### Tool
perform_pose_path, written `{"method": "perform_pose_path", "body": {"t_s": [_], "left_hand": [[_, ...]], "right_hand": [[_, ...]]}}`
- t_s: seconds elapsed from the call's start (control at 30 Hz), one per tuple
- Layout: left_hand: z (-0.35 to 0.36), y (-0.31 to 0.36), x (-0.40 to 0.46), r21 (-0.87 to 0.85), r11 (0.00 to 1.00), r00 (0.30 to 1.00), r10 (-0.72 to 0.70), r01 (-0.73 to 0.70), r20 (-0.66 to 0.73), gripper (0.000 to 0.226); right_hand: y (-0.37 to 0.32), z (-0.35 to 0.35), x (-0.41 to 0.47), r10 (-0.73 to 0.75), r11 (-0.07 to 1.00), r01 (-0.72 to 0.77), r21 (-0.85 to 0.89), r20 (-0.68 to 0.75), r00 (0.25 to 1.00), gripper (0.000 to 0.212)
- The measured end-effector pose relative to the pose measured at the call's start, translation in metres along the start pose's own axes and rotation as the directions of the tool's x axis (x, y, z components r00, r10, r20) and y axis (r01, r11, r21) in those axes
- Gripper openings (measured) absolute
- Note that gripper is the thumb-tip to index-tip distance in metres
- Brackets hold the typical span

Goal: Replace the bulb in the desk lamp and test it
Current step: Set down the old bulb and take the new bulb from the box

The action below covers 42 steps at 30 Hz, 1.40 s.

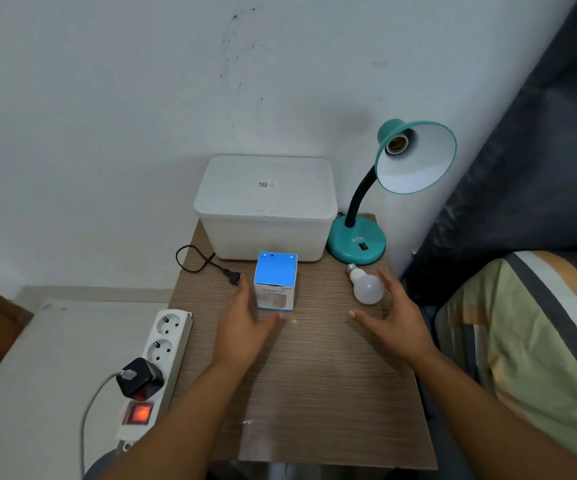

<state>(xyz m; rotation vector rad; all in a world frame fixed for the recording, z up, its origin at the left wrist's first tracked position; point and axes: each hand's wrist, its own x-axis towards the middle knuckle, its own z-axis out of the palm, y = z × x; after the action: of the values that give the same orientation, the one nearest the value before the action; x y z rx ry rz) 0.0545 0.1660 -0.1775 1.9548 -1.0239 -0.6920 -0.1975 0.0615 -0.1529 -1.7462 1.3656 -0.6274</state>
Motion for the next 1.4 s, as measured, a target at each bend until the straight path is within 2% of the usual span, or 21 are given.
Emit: {"method": "perform_pose_path", "body": {"t_s": [0.07, 0.37, 0.47, 0.57, 0.67, 0.73, 0.93, 1.07, 1.4], "left_hand": [[-0.001, 0.001, 0.004, -0.026, 1.0, 1.0, 0.013, -0.012, 0.007, 0.092], [0.001, 0.002, 0.008, -0.059, 0.997, 0.999, 0.047, -0.046, 0.006, 0.09], [0.0, 0.0, 0.008, -0.08, 0.994, 0.997, 0.074, -0.073, 0.003, 0.084], [-0.001, 0.002, 0.007, -0.117, 0.989, 0.996, 0.088, -0.086, 0.013, 0.079], [-0.003, 0.004, 0.008, -0.128, 0.987, 0.995, 0.096, -0.093, 0.019, 0.07], [-0.003, 0.005, 0.01, -0.128, 0.987, 0.995, 0.104, -0.101, 0.015, 0.066], [-0.001, 0.003, 0.013, -0.148, 0.982, 0.993, 0.115, -0.114, -0.001, 0.057], [-0.001, 0.001, 0.013, -0.17, 0.978, 0.992, 0.124, -0.123, -0.006, 0.054], [0.002, -0.002, 0.017, -0.057, 0.997, 0.996, 0.053, -0.057, -0.067, 0.036]], "right_hand": [[0.0, 0.0, 0.001, -0.003, 1.0, 0.003, -0.016, 0.003, 1.0, 0.1], [0.0, 0.0, 0.006, -0.008, 0.999, 0.007, -0.038, -0.019, 1.0, 0.097], [-0.004, 0.002, 0.008, -0.066, 0.99, 0.058, -0.129, -0.064, 0.996, 0.093], [-0.016, 0.01, 0.012, -0.191, 0.969, 0.178, -0.171, -0.063, 0.98, 0.08], [-0.043, 0.025, 0.017, -0.322, 0.932, 0.313, -0.183, -0.021, 0.946, 0.056], [-0.061, 0.036, 0.022, -0.38, 0.908, 0.377, -0.186, 0.019, 0.925, 0.047], [-0.088, 0.061, 0.037, -0.348, 0.91, 0.372, -0.183, 0.15, 0.925, 0.047], [-0.088, 0.064, 0.038, -0.279, 0.935, 0.308, -0.176, 0.168, 0.945, 0.046], [-0.088, 0.067, 0.045, -0.305, 0.918, 0.34, -0.204, 0.186, 0.934, 0.047]]}}
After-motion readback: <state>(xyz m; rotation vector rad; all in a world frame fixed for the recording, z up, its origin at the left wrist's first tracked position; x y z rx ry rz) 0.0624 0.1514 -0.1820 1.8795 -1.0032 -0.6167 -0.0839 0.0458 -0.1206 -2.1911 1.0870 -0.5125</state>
